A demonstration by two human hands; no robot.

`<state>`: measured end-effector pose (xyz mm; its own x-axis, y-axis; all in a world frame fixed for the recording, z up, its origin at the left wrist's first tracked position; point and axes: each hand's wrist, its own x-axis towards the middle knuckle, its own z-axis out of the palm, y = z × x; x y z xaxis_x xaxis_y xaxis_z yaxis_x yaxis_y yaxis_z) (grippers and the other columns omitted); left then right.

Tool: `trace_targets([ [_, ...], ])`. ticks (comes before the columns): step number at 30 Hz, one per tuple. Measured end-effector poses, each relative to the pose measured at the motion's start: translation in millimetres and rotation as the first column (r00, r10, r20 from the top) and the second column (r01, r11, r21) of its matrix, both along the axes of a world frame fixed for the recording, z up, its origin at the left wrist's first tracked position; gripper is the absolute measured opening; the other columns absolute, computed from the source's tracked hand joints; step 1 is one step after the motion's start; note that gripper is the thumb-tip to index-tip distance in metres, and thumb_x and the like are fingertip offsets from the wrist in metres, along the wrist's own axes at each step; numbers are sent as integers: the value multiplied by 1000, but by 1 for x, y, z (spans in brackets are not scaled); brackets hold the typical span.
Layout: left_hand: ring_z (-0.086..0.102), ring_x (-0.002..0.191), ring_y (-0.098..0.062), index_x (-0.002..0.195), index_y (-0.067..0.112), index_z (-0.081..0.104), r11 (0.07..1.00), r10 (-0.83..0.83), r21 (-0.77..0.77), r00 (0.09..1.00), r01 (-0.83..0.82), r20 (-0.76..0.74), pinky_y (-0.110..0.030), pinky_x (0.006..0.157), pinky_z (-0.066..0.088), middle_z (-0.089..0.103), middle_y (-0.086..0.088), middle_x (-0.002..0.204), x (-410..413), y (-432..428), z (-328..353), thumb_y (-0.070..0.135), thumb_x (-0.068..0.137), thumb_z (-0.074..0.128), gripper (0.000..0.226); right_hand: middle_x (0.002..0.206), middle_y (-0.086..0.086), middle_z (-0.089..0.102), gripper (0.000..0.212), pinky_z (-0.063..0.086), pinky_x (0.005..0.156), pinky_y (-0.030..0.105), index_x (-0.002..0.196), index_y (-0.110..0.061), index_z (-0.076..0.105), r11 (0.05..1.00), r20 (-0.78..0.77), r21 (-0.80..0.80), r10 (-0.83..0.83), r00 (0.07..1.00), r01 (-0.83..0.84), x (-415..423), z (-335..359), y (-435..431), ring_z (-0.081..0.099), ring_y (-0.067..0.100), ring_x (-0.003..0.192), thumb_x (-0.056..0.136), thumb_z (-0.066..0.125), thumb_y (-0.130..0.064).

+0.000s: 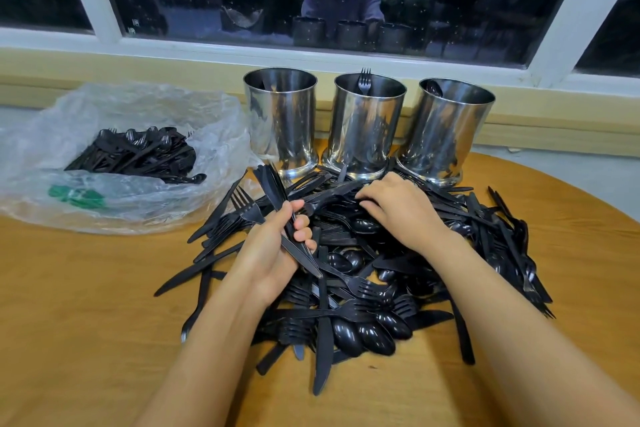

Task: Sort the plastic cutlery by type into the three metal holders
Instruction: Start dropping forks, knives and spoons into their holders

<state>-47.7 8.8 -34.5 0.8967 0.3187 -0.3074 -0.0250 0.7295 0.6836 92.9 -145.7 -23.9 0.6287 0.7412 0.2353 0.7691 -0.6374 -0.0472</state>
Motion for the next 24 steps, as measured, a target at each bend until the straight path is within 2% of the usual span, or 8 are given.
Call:
trace_targets([
  [3, 37, 50, -9, 102, 10, 55, 1000, -3, -8, 1000, 3, -2, -25, 58, 35, 44, 1, 63, 0, 0, -1, 22, 106, 39, 21, 111, -5, 65, 25, 39, 77, 30, 124, -21, 60, 978, -93, 203, -29, 995, 48, -2, -3, -3, 52, 17, 104, 100, 50, -23],
  [6, 37, 49, -9, 101, 10, 55, 1000, 1, -14, 1000, -1, -6, -26, 60, 33, 43, 1, 63, 0, -1, 0, 21, 106, 39, 21, 79, -2, 60, 22, 44, 72, 35, 121, -24, 55, 932, -288, 337, -32, 957, 133, -5, -6, -6, 57, 23, 79, 100, 51, -18],
  [8, 37, 49, -10, 101, 10, 55, 1000, 2, -14, 1000, -2, -9, -26, 60, 33, 43, 1, 63, 0, -1, 0, 21, 106, 39, 21, 71, 1, 56, 22, 47, 74, 37, 118, -25, 54, 888, -403, 414, -18, 915, 200, -7, -6, -7, 60, 25, 74, 100, 51, -13],
  [11, 37, 49, -10, 102, 10, 55, 1000, 2, -12, 1000, -3, -11, -26, 60, 34, 43, 1, 63, 0, -1, -1, 22, 106, 39, 21, 82, -1, 56, 29, 47, 74, 29, 119, -26, 52, 819, -522, 484, -13, 853, 309, -10, 0, -9, 64, 14, 78, 98, 53, -7],
  [15, 38, 50, -9, 104, 9, 55, 1000, -1, 9, 1000, 1, -9, -24, 54, 38, 44, 2, 62, 1, -2, -2, 25, 105, 40, 22, 107, 1, 47, 54, 44, 83, 22, 138, -26, 46, 768, -696, 464, 9, 718, 440, -15, 9, -18, 64, 20, 99, 93, 59, 1],
  [19, 37, 47, -8, 104, 7, 57, 999, 5, 36, 1000, -5, -1, -21, 47, 40, 43, 2, 60, 0, -6, -2, 26, 103, 44, 23, 89, -7, 47, 50, 47, 65, 12, 131, -24, 52, 674, -620, 566, -31, 784, 475, -25, 6, -22, 57, 9, 80, 89, 65, 1],
  [21, 35, 46, -7, 102, 7, 57, 998, 2, 61, 1000, -3, 10, -20, 45, 38, 41, 3, 60, 0, -8, -3, 26, 103, 45, 23, 89, -12, 52, 46, 51, 72, 20, 126, -26, 53, 628, -551, 627, -60, 833, 461, -32, 1, -22, 56, 5, 72, 88, 66, -2],
  [24, 33, 45, -6, 101, 7, 58, 991, -14, 131, 1000, 12, 15, -19, 45, 36, 37, 5, 58, -1, -10, -3, 28, 101, 47, 24, 92, -15, 53, 44, 54, 73, 37, 125, -26, 51, 617, -435, 654, -168, 885, 439, -38, -8, -22, 60, 13, 68, 90, 66, -6],
])
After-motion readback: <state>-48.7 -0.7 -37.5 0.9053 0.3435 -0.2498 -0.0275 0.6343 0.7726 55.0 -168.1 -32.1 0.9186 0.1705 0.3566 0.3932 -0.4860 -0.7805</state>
